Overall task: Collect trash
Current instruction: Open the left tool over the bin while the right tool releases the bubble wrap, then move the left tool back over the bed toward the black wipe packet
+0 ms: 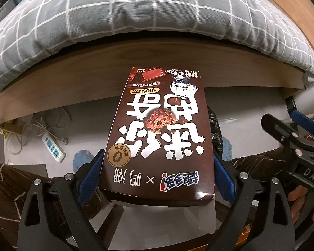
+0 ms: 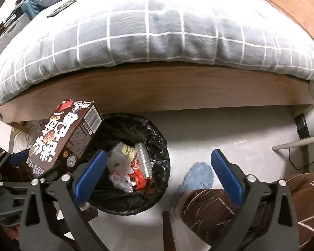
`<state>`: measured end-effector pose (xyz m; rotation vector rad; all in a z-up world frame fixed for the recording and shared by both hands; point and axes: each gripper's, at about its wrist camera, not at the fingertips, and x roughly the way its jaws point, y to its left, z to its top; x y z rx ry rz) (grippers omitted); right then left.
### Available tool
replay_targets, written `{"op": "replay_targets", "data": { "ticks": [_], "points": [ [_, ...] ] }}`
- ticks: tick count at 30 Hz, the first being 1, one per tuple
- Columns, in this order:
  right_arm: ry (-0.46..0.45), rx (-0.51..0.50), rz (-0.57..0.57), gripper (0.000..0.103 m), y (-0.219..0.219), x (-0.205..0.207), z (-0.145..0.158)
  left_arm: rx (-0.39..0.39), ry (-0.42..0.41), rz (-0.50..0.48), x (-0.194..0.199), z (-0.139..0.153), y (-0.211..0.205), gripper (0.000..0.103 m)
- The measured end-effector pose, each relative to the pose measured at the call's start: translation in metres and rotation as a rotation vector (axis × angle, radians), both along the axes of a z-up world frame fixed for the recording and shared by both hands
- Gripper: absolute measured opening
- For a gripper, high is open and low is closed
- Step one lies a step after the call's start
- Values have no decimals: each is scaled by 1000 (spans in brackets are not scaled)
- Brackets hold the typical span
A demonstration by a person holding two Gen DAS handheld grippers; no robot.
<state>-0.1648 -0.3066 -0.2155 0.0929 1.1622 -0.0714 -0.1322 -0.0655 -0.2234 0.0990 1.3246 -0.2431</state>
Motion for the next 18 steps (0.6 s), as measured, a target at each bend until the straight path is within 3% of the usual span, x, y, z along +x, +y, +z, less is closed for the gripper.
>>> {"op": "replay_targets", "data": {
  "ticks": [8,18],
  "points": [
    [-3,-4,-42,95,-12,1,-1,32,-35,-12,-2,10,-11,93],
    [-17,-20,-14,95,0,4,0,39,-82,4,1,29,-5,97]
  ]
}}
